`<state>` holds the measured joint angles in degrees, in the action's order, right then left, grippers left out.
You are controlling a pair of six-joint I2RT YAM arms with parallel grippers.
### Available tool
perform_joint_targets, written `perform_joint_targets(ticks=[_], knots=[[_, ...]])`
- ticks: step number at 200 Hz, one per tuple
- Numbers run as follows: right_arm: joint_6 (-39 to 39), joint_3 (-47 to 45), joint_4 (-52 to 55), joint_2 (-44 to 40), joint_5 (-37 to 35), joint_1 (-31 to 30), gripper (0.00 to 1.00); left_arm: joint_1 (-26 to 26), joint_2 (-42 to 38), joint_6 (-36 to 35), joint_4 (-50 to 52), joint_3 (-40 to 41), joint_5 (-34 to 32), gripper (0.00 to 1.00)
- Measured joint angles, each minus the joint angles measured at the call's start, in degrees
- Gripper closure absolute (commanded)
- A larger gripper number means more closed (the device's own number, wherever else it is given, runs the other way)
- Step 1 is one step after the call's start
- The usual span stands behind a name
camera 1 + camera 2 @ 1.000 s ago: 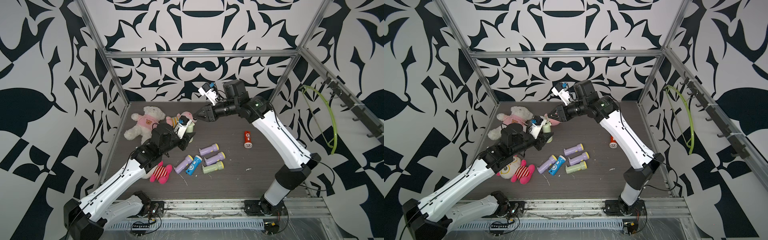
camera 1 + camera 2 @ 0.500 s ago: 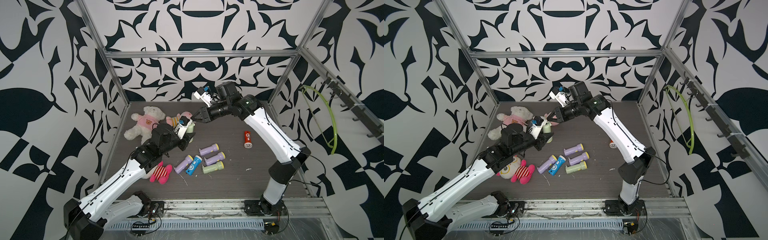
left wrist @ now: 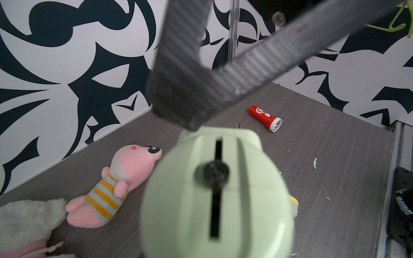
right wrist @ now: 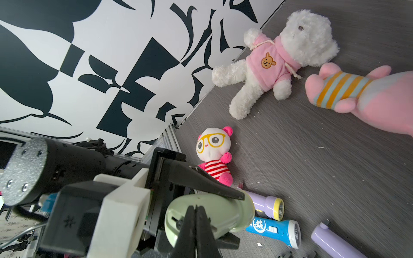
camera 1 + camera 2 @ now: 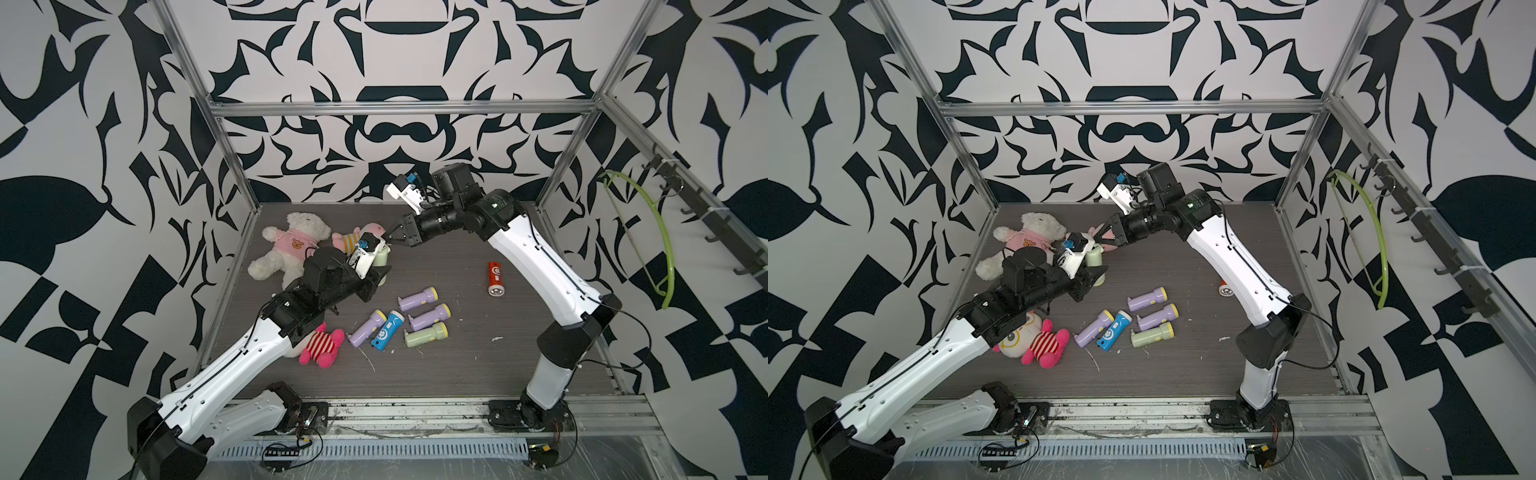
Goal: Close the plug at the bottom of the flashlight
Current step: Adjust the flashlight at the center of the board.
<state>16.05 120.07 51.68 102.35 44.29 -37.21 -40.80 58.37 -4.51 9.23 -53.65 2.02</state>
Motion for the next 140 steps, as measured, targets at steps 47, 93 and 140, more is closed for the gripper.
perform_joint_targets(ticks=[47,93,140], knots=[[-0.35,0.00,0.92,0.00,0.48,-0.72,1.00,-0.04,0.02,-0.04,0.59,0.00,0.59,1.00],[-1.01,0.00,1.86,0.00,0.48,-1.64,1.00,-0.04,0.11,-0.33,1.18,0.00,0.74,1.00],[-0.94,-0.79,1.95,0.00,1.14,-2.01,1.00,-0.07,0.11,-0.46,2.23,0.00,0.76,1.00]])
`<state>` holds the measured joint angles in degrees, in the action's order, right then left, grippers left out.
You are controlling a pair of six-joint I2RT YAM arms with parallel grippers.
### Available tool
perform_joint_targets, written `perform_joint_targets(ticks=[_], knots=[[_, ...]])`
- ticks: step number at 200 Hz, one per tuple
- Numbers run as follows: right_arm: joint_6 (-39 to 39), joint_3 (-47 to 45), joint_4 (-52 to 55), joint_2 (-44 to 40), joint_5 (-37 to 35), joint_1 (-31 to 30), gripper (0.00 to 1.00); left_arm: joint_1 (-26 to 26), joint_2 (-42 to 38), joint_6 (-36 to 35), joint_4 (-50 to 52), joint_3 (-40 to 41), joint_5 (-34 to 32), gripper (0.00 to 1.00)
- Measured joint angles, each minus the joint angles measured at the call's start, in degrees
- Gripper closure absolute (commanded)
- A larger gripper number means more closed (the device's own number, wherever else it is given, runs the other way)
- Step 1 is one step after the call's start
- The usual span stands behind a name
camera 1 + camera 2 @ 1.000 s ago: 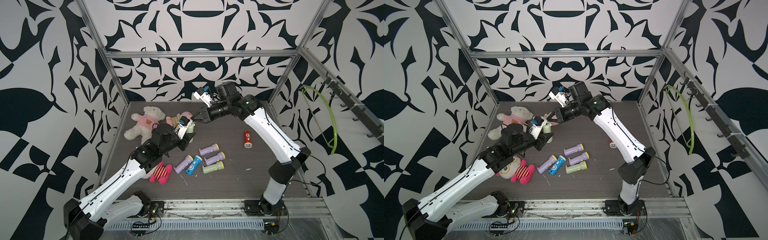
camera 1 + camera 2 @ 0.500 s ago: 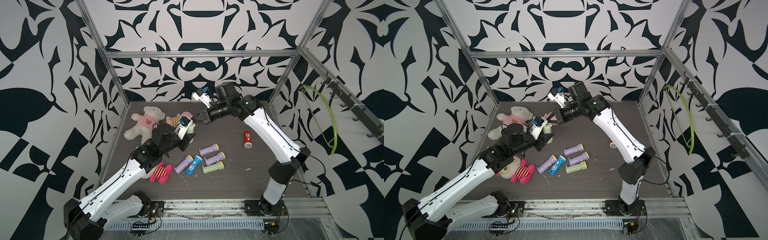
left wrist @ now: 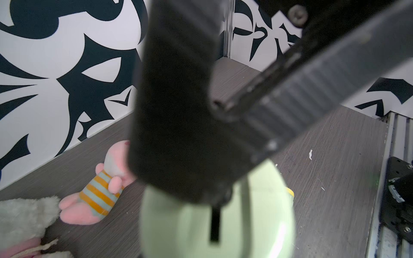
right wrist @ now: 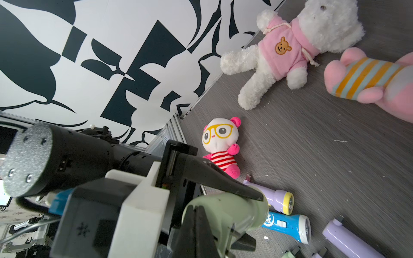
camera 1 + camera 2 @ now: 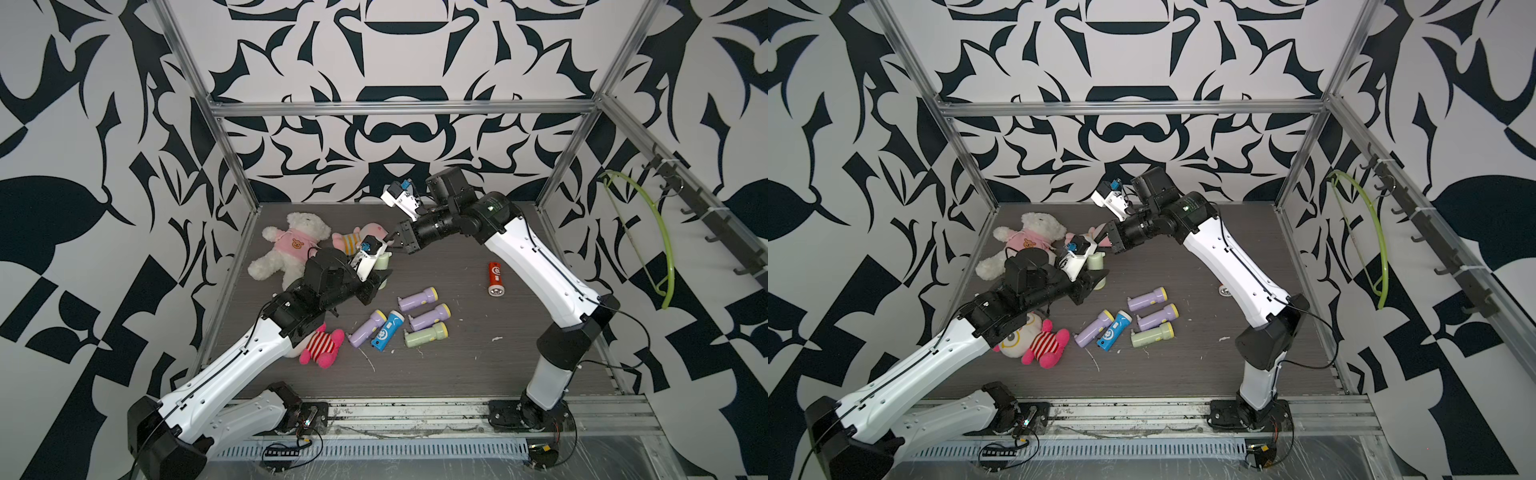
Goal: Close the plug at the bottom of the flashlight
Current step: Adjust the flashlight at the center of the board, then place the flashlight at the center of the board.
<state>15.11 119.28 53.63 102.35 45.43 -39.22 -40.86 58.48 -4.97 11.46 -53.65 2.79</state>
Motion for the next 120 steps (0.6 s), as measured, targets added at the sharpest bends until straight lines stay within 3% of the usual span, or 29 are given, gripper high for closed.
perform_joint_targets(ticks=[120], knots=[[4.61,-1.18,-3.45,0.79,4.59,-0.57,1.00,-0.02,-0.07,0.02,0.55,0.00,0.63,1.00]])
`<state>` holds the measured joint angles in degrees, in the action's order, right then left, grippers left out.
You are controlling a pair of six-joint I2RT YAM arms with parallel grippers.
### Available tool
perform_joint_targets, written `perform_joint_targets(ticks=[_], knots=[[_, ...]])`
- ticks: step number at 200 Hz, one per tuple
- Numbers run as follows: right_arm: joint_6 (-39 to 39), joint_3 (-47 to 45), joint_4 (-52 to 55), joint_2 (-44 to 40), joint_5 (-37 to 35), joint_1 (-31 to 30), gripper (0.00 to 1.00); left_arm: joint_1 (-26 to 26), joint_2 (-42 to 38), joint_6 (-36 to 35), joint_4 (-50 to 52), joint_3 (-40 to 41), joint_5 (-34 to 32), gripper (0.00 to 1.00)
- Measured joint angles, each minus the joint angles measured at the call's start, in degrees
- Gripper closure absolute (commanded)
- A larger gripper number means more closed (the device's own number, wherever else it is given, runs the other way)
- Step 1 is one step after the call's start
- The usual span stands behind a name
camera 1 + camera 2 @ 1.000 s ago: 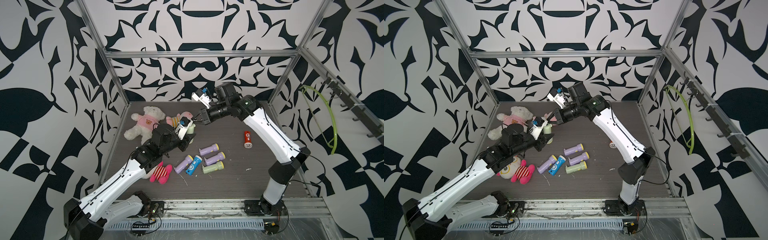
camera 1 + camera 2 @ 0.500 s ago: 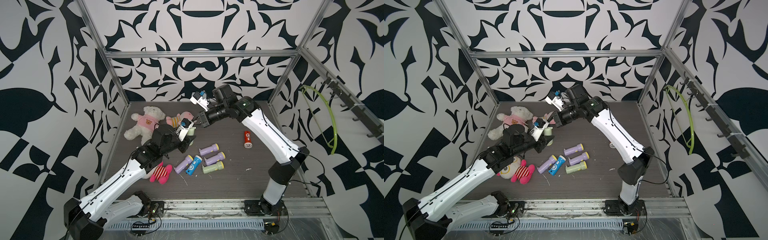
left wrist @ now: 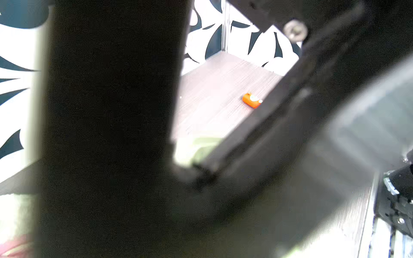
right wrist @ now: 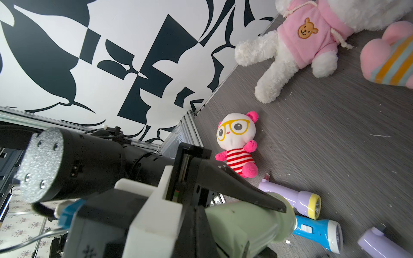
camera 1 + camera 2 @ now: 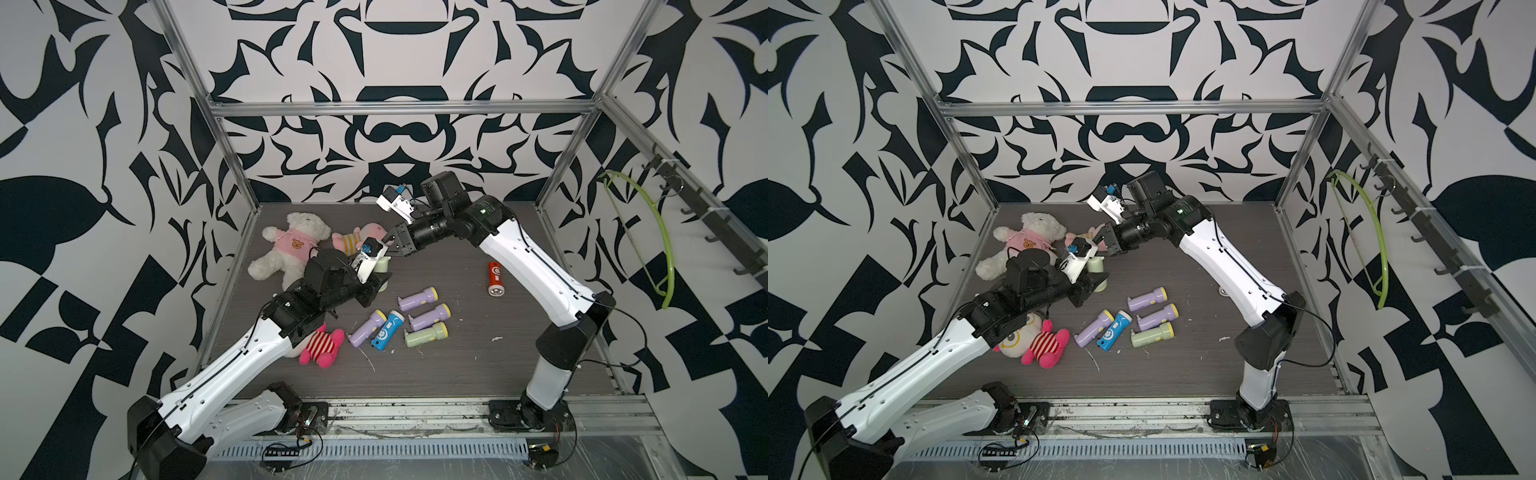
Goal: Close the plug at the bottom of the flashlight
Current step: Place the flashlight at the center of the board.
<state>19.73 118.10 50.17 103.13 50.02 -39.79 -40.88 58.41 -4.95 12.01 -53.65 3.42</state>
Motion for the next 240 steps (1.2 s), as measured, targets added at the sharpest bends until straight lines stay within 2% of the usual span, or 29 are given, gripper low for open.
perform_joint_targets(ticks=[29,54,68,87,102,123,151,182,202,240], knots=[[0.85,4.81,0.00,2.49,0.13,0.55,0.88,0.00,-0.07,0.02,-1.64,-0.02,0.46,1.00],[2.27,7.23,-1.16,3.58,0.39,3.69,0.85,0.00,-0.04,0.13,-1.51,-0.02,0.94,1.00],[3.98,7.17,-2.60,3.39,0.35,7.50,0.84,0.00,-0.04,0.20,-1.49,-0.02,1.31,1.00],[5.40,4.37,-5.66,2.03,-1.22,13.79,0.78,0.00,0.02,0.44,-1.49,-0.02,1.92,1.00],[5.22,0.04,-6.78,-0.44,-5.25,17.84,0.72,0.00,0.26,0.96,-1.49,-0.02,2.25,1.00],[2.71,-7.74,-7.96,-5.60,-11.34,19.19,0.60,0.00,0.90,2.60,-1.36,-0.52,3.02,1.00],[-0.52,-25.40,-13.00,-18.12,-18.40,16.90,0.50,0.00,3.63,6.78,-0.39,-4.57,5.90,1.00],[-2.19,-41.29,-19.32,-31.30,-25.03,13.25,0.48,0.00,6.73,12.76,-1.77,-8.94,11.17,1.00],[-3.10,-45.35,-21.20,-35.89,-31.58,7.23,0.48,0.00,9.11,16.72,-3.19,-11.23,14.82,1.00],[-5.01,-46.40,-23.08,-38.73,-42.62,-5.64,0.43,0.00,14.27,23.82,-6.21,-14.58,19.71,1.00]])
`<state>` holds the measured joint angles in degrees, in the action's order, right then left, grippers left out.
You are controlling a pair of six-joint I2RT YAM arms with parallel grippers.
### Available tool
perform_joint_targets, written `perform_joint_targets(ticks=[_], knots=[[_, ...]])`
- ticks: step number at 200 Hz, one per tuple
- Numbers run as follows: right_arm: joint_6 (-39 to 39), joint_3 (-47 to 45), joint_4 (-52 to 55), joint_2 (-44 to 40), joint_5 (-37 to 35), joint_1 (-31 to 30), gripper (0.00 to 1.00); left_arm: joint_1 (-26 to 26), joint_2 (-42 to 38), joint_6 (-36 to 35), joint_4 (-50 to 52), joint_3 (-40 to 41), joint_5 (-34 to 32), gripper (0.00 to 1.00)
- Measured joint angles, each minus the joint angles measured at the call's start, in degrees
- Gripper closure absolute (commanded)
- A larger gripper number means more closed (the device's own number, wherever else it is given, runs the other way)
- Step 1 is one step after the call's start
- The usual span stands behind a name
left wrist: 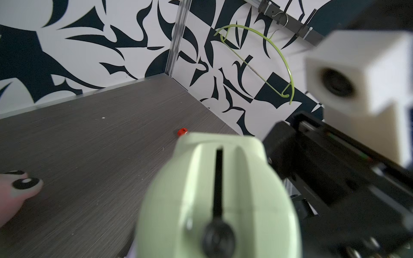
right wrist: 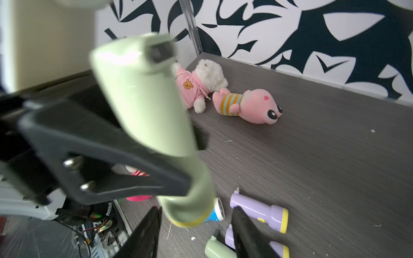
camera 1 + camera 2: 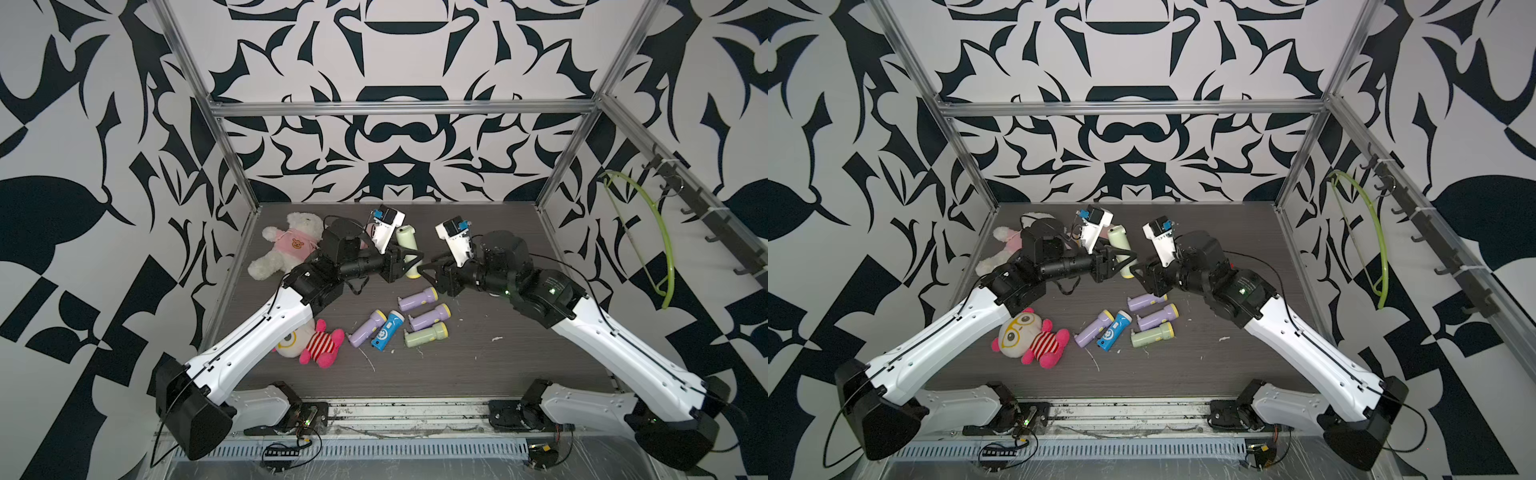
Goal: Close the plug at the bottom of the flashlight
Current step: Place the flashlight at the center of the board.
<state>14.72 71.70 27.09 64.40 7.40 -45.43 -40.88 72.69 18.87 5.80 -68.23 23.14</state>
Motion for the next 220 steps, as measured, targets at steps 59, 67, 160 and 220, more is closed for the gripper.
perform_joint_targets(ticks=[59,67,160,220], knots=[[-1.40,-1.22,-0.39,-0.35,-11.91,-4.96,0.37,0.22,3.80,7.78,-3.65,-0.31,4.70,1.00],[-1.38,-1.53,-0.39,-0.39,-13.27,-5.09,0.05,0.20,3.67,8.31,-4.26,-0.31,5.14,1.00],[-1.55,-2.99,-1.03,-0.28,-19.02,-5.20,0.04,0.15,3.02,9.42,-5.16,-0.31,6.64,1.00],[-2.51,-2.49,-2.75,4.92,-17.44,-5.38,0.41,0.13,3.02,9.66,-5.46,-0.31,6.88,1.00]])
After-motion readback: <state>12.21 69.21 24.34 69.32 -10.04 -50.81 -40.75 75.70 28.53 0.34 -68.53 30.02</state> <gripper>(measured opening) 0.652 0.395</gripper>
